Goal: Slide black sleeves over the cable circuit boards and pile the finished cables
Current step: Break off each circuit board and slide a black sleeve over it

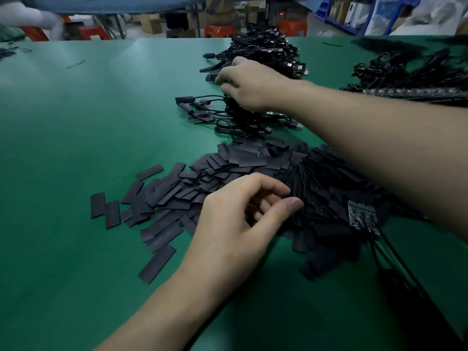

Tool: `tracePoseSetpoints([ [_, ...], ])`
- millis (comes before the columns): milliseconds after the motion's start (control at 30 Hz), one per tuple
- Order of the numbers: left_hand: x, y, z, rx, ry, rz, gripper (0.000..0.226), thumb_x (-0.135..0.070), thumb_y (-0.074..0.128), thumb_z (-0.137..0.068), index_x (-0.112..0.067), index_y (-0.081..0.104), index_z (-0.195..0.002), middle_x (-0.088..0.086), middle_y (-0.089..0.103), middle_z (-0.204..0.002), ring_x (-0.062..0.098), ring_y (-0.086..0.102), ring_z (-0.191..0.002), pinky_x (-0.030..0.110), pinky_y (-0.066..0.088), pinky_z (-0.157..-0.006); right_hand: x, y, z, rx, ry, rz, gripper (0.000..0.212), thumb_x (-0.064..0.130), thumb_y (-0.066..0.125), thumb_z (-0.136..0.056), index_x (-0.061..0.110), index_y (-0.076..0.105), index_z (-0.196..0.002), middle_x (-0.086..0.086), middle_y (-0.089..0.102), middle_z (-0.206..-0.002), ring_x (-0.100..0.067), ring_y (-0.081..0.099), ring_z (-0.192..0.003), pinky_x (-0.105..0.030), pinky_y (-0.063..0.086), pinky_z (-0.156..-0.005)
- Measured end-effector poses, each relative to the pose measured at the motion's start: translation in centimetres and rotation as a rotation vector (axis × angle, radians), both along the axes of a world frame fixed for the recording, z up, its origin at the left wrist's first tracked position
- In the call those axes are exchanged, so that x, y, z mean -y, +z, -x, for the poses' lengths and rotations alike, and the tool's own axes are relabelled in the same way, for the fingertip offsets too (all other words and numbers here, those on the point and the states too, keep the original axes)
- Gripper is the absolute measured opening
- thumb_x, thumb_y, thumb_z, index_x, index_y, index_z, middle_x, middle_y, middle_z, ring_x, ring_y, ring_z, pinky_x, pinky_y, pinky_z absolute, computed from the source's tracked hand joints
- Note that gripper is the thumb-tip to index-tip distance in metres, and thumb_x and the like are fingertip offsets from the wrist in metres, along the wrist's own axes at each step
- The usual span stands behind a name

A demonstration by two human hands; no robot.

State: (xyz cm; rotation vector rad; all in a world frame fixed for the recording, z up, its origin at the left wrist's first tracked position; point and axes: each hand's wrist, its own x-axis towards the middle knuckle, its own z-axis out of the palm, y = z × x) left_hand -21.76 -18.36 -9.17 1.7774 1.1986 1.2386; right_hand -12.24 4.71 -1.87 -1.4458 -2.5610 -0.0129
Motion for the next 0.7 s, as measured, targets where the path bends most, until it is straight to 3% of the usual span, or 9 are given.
tracePoseSetpoints([
  [167, 0.0, 0.0, -0.1, -0.027, 0.006, -0.013, 0.007, -0.034, 0.072, -0.088, -0.027, 0.073, -0.090, -0.009, 0.070, -0.080, 0.008, 0.064, -0.070, 0.015, 0.048, -0.062, 7.8, 0.3, -4.7, -0.144, 0.027, -0.076, 0.026, 0.033, 0.050, -0.105, 0.021, 0.065, -0.123, -0.003, 0.055, -0.123, -0.021, 0.059, -0.107, -0.038, 0.048, -0.095],
  [300, 0.2, 0.0, -0.2, -0.062, 0.001, -0.021, 0.021, -0.046, 0.065, -0.086, -0.027, 0.073, -0.091, -0.011, 0.070, -0.081, 0.013, 0.066, -0.073, 0.028, 0.053, -0.066, 14.8, 0.2, -10.0, -0.050, -0.031, 0.058, 0.016, 0.037, 0.062, -0.097, 0.026, 0.070, -0.104, 0.009, 0.057, -0.099, -0.010, 0.059, -0.091, -0.029, 0.048, -0.086],
  [467, 0.4, 0.0, -0.3, -0.119, 0.001, -0.032, 0.006, -0.033, 0.068, -0.091, -0.028, 0.073, -0.092, -0.015, 0.071, -0.083, 0.009, 0.067, -0.075, 0.012, 0.047, -0.065, 20.2, 0.0, -15.1, 0.140, -0.156, 0.281, 0.023, 0.051, 0.070, -0.084, 0.035, 0.070, -0.101, 0.016, 0.058, -0.094, -0.006, 0.060, -0.091, -0.029, 0.050, -0.085],
  [567, 0.6, 0.0, -0.5, -0.139, -0.003, -0.032, 0.009, -0.036, 0.067, -0.090, -0.029, 0.073, -0.092, -0.015, 0.071, -0.083, 0.009, 0.067, -0.075, 0.012, 0.046, -0.065, 21.5, -1.0, -16.2, 0.139, -0.179, 0.248, 0.032, 0.055, 0.073, -0.082, 0.038, 0.065, -0.107, 0.019, 0.055, -0.097, -0.004, 0.054, -0.094, -0.030, 0.049, -0.087],
  [700, 0.8, 0.2, -0.5, -0.138, -0.014, -0.036, 0.021, -0.047, 0.060, -0.086, -0.031, 0.072, -0.092, -0.017, 0.072, -0.083, 0.008, 0.067, -0.074, 0.013, 0.047, -0.065, 21.4, -1.9, -16.5, 0.065, -0.182, 0.206, 0.031, 0.053, 0.077, -0.079, 0.035, 0.062, -0.100, 0.017, 0.051, -0.096, -0.005, 0.050, -0.095, -0.030, 0.048, -0.086],
])
